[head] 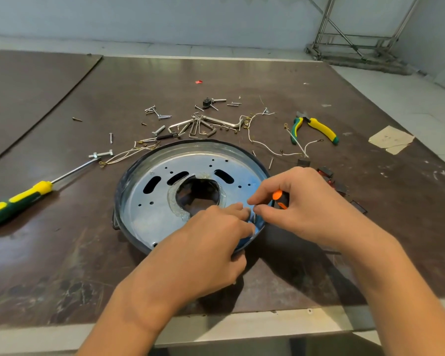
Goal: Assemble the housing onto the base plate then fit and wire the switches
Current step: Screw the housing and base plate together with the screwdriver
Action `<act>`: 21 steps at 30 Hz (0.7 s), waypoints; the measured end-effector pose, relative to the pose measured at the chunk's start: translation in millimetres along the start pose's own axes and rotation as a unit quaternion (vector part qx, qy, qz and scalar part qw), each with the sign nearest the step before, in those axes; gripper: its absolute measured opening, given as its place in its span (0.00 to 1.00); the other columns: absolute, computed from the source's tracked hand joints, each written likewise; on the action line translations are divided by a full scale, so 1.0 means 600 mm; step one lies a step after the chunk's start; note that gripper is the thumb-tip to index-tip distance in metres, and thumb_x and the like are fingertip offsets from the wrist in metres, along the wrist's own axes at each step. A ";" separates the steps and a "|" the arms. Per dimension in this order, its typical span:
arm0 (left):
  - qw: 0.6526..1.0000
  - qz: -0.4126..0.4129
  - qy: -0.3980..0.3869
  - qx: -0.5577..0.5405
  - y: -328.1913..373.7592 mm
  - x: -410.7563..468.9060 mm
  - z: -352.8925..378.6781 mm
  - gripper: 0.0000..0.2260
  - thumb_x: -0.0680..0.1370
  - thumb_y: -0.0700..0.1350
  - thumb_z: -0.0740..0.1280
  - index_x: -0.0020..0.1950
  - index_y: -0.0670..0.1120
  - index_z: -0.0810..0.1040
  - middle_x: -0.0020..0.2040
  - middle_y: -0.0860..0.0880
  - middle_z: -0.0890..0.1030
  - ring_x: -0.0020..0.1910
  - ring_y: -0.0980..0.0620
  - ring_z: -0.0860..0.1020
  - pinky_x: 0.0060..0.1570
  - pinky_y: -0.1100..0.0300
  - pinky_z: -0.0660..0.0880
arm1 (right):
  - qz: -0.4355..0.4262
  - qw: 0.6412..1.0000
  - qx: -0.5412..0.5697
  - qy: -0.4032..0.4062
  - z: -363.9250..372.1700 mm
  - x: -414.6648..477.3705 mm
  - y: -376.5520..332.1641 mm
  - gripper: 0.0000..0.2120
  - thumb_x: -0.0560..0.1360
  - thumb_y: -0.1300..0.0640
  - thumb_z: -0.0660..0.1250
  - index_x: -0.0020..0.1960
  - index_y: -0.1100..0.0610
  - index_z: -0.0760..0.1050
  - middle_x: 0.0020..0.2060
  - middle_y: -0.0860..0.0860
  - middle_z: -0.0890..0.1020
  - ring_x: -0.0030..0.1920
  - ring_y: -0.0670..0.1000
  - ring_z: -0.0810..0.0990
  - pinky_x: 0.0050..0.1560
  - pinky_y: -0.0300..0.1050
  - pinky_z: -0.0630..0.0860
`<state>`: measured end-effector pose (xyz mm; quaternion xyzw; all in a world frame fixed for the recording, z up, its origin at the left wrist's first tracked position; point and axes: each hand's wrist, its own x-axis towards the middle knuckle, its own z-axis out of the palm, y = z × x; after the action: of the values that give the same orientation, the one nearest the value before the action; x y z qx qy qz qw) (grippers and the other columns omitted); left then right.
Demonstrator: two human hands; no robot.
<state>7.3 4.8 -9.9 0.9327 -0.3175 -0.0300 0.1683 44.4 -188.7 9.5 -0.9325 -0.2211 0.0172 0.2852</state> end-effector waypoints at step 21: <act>0.999 -0.038 0.002 0.001 -0.003 -0.002 0.012 0.25 0.77 0.51 0.66 0.74 0.57 0.67 0.77 0.53 0.62 0.72 0.49 0.68 0.67 0.55 0.70 | -0.004 0.893 0.329 0.307 0.000 -0.056 -0.013 0.16 0.81 0.56 0.60 0.38 0.63 0.70 0.26 0.57 0.71 0.23 0.54 0.69 0.23 0.41 0.65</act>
<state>5.8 4.6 -17.5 0.9445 -0.2813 -0.0344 0.1664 11.2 -197.3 10.5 -0.7437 -0.1076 -0.1993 0.6290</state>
